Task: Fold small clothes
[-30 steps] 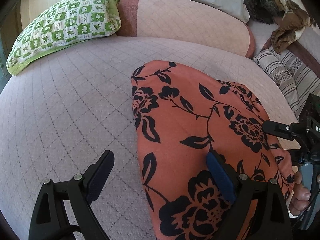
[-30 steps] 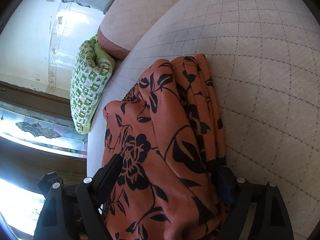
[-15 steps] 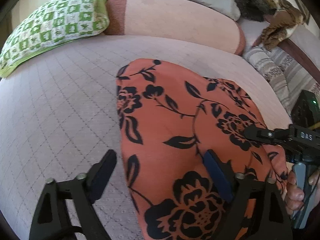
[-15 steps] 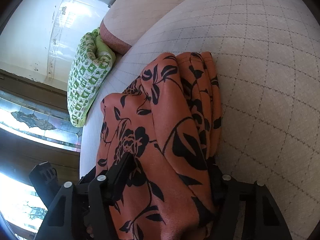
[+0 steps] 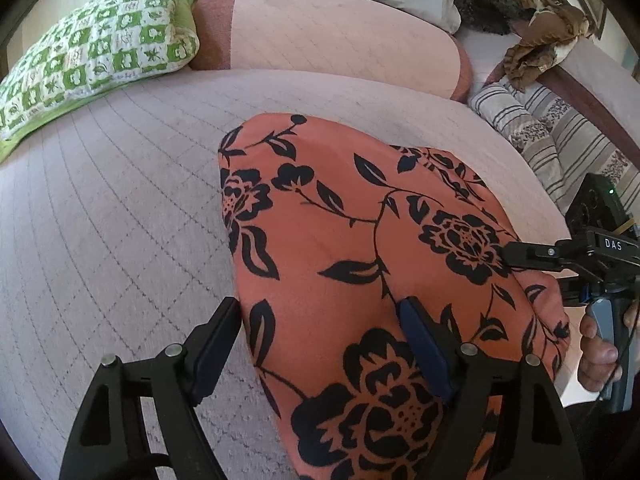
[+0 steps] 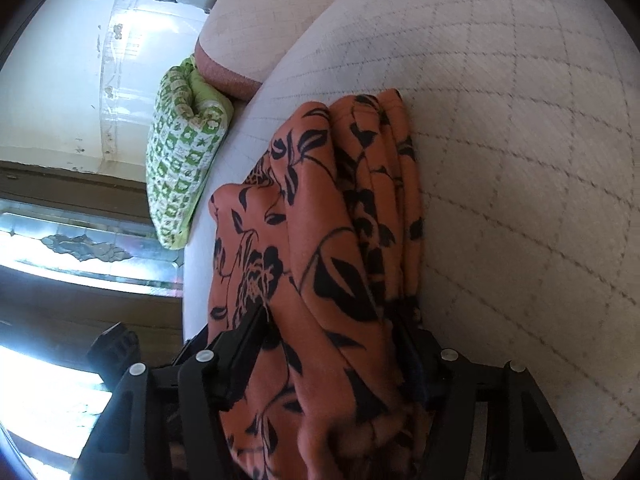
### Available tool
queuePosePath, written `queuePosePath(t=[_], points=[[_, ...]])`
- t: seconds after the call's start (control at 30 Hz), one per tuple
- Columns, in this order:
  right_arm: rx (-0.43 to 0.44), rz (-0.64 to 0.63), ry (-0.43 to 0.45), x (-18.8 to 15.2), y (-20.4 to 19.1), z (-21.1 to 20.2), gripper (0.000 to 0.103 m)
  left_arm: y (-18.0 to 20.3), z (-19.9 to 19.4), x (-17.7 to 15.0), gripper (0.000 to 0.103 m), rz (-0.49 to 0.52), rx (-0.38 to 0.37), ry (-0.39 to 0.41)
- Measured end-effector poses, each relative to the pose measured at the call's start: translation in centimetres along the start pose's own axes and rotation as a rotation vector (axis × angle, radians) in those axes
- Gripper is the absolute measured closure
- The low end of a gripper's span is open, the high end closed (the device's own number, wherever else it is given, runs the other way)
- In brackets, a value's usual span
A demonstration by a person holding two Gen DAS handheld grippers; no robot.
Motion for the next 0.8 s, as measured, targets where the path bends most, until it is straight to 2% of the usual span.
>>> queuePosePath(t=[0.17, 0.3, 0.4, 0.5, 0.63, 0.73, 0.8], points=[[0.092, 0.043, -0.095, -0.2, 2.0, -1.2, 0.034, -0.2, -0.1, -0.2, 0.021, -0.012, -0.021, -0.010], [0.090, 0.024, -0.125, -0.7, 1.7, -0.2, 0.034, 0.3, 0.1, -0.1, 0.021, 0.013, -0.004, -0.013], [0.083, 0.006, -0.117, -0.8, 1.0, 0.7, 0.032, 0.4, 0.2, 0.0, 0.021, 0.015, -0.009, -0.017], [0.113, 0.041, -0.107, -0.3, 0.7, 1.4, 0.031, 0.5, 0.3, 0.2, 0.021, 0.015, -0.008, -0.013], [0.081, -0.008, -0.072, -0.5, -0.2, 2.1, 0.031, 0.8, 0.3, 0.4, 0.021, 0.028, -0.004, -0.003], [0.043, -0.043, -0.046, -0.9, -0.7, 2.3, 0.036, 0.8, 0.2, 0.3, 0.022, 0.030, -0.004, 0.002], [0.028, -0.055, -0.035, -1.1, -1.0, 2.3, 0.047, 0.9, 0.2, 0.3, 0.025, 0.031, -0.002, 0.006]])
Point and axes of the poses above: each gripper's, at about its wrist camera, not at the fingertips, and z roughly the way its jaws point, y to its right, x to its top, the point moved 5 cm from there along z, roughly the way its jaws point, and after that the axes turned 15 degrees about z, right-handed, at the moved point
